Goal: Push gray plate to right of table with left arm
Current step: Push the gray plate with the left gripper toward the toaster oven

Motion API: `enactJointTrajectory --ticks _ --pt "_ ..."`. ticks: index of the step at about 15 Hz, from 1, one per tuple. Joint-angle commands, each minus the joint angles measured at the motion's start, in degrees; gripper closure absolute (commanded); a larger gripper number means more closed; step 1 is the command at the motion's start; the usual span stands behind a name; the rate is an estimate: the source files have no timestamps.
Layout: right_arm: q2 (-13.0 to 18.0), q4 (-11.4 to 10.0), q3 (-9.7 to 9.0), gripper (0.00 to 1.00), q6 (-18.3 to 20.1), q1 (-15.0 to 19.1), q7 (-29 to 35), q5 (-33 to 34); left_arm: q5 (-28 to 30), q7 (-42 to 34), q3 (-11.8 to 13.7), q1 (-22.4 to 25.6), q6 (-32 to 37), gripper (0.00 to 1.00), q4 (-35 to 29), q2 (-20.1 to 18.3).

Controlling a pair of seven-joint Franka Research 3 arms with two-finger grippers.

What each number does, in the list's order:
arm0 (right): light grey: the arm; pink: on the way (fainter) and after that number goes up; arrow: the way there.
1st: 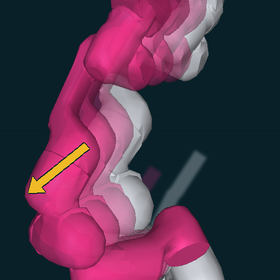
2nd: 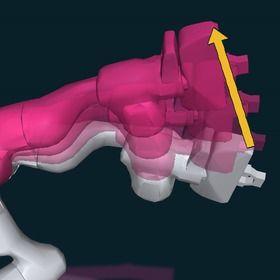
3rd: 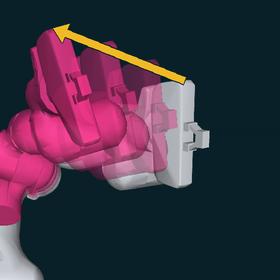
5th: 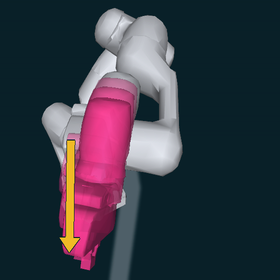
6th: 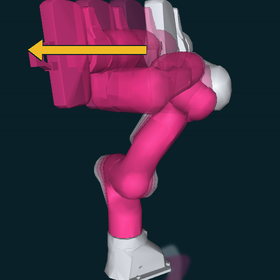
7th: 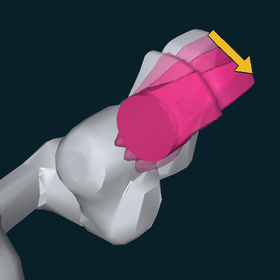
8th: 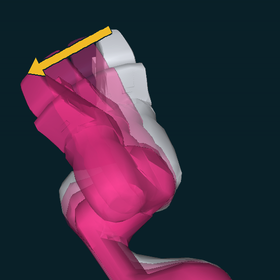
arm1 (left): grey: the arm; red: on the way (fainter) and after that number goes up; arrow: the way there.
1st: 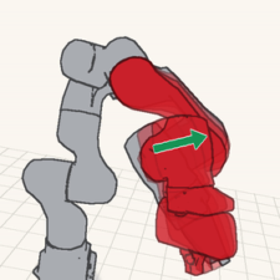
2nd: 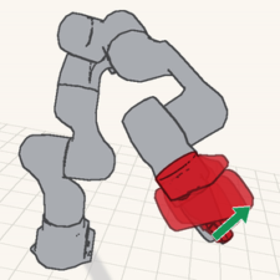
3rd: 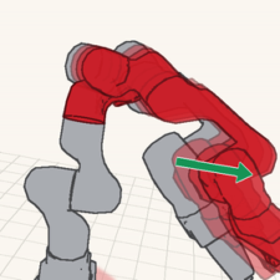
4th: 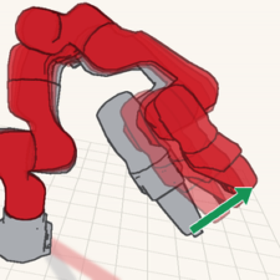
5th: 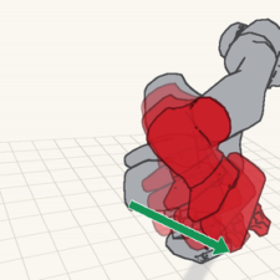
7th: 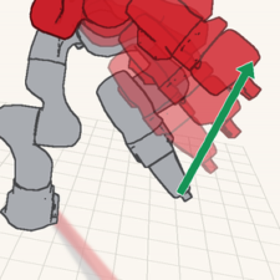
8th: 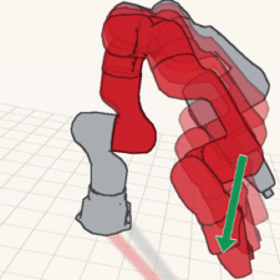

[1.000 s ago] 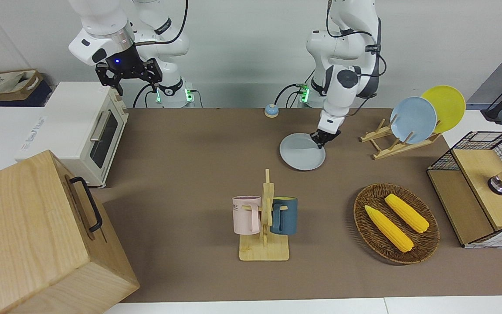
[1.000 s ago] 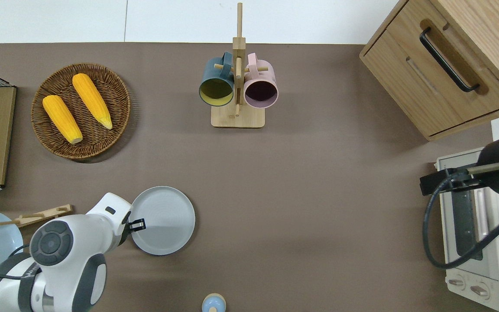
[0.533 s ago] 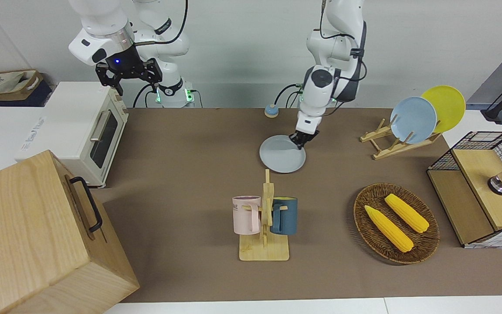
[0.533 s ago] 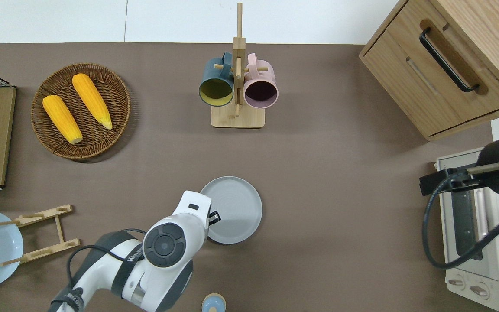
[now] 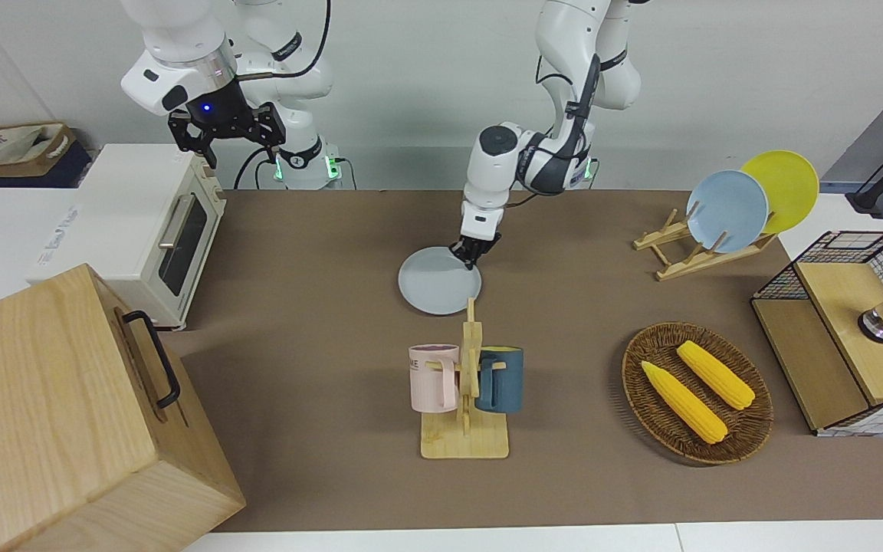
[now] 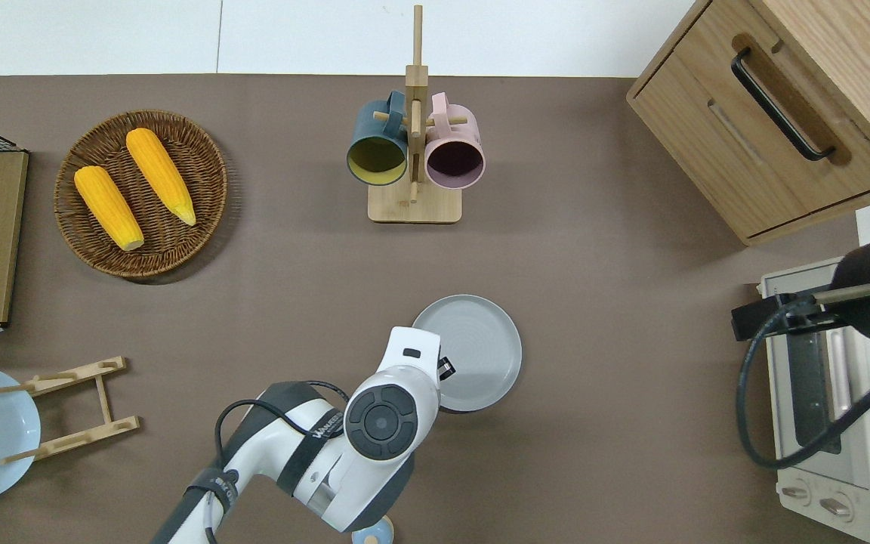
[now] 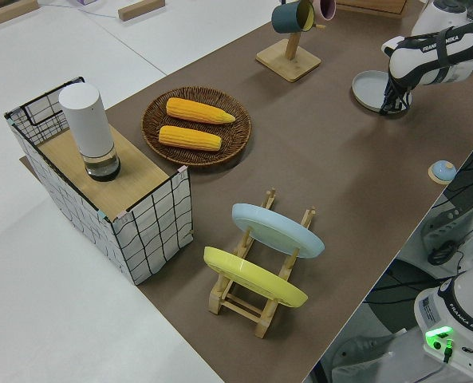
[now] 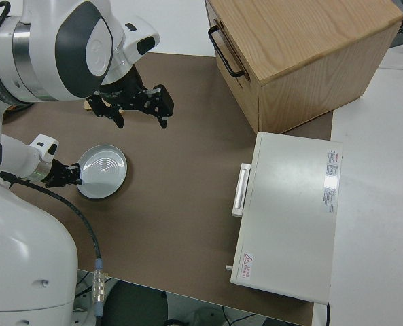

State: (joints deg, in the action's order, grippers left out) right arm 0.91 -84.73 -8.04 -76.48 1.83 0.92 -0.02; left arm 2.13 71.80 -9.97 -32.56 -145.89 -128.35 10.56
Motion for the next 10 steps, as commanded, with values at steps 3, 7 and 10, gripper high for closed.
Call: enactJointTrajectory --ticks 3,7,10 --pt "0.1 0.5 -0.92 0.017 0.9 1.1 0.7 -0.2 -0.1 2.6 -0.1 -2.9 -1.0 1.0 4.2 5.8" --pt "0.1 0.5 -0.92 0.017 0.9 1.1 0.7 -0.2 -2.2 1.7 0.0 -2.7 3.2 0.33 7.3 5.8" --pt "0.1 0.5 -0.92 0.017 0.9 1.1 0.7 -0.2 -3.7 -0.9 0.1 -2.1 7.1 0.0 9.4 5.1"
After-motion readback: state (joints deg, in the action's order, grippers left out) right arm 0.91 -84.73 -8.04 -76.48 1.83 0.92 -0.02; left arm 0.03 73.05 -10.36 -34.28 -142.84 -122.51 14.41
